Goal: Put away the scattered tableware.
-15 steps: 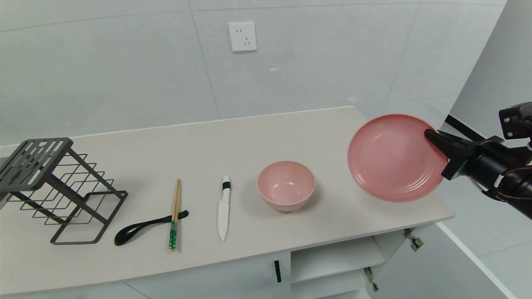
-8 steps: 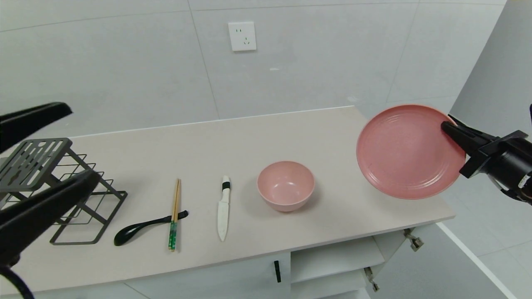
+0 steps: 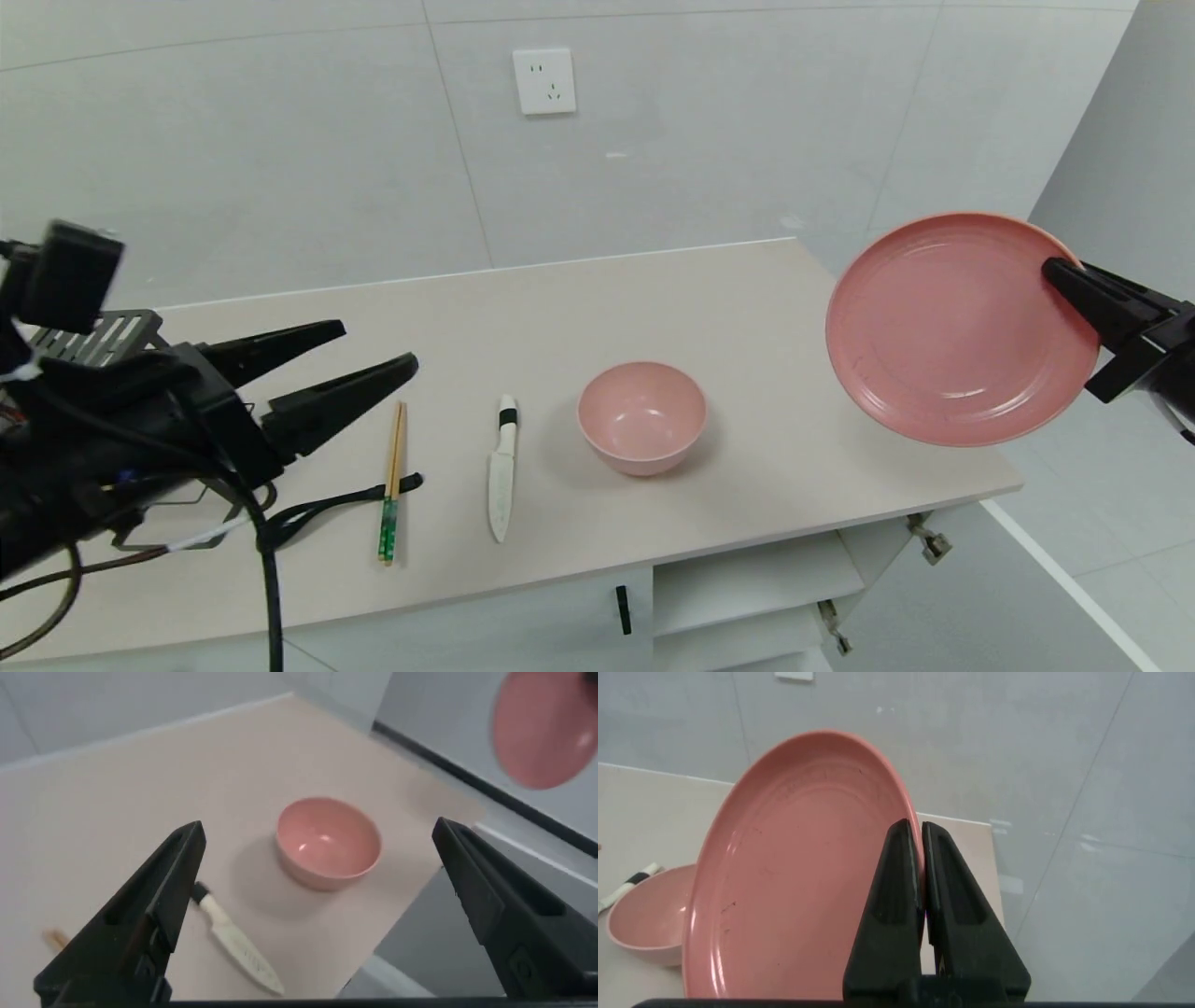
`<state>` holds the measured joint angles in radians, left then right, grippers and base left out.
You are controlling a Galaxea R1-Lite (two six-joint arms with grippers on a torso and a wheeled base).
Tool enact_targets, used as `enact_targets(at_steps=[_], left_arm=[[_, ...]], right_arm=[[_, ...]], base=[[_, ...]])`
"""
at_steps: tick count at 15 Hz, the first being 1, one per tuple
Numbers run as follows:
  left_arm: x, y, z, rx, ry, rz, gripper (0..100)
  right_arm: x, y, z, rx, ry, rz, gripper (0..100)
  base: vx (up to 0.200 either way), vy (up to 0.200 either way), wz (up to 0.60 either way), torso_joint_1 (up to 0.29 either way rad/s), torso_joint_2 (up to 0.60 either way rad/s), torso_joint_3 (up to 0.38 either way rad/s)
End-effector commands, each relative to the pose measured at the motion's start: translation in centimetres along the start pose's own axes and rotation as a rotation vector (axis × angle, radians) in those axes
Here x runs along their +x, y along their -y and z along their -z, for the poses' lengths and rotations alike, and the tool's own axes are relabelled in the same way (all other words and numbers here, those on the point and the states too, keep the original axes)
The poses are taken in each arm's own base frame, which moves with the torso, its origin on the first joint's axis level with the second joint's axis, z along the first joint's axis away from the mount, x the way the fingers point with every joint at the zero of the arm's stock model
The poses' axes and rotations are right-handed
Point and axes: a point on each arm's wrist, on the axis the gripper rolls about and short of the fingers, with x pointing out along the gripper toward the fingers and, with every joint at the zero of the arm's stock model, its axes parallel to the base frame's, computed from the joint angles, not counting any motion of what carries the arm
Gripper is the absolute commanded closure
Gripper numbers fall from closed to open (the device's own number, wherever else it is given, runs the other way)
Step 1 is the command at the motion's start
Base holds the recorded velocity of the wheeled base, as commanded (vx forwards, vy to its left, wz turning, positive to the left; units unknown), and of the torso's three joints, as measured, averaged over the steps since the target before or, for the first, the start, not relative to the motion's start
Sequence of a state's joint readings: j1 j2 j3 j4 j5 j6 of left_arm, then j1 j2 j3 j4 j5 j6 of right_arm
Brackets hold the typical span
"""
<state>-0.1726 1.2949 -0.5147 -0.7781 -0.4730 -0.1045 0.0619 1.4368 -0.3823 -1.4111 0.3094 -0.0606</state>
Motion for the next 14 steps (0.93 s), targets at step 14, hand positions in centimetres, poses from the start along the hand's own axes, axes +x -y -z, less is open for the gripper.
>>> enact_targets(at_steps=[14], left_arm=[[14.7,0.1,7.1,-0.087,-0.41,-0.13,0]], right_arm=[[-0.1,0.0,0.2,0.002,-0.005,-0.007,100]], base=[[0.0,0.0,0.0,0.0,0.0,0.0]])
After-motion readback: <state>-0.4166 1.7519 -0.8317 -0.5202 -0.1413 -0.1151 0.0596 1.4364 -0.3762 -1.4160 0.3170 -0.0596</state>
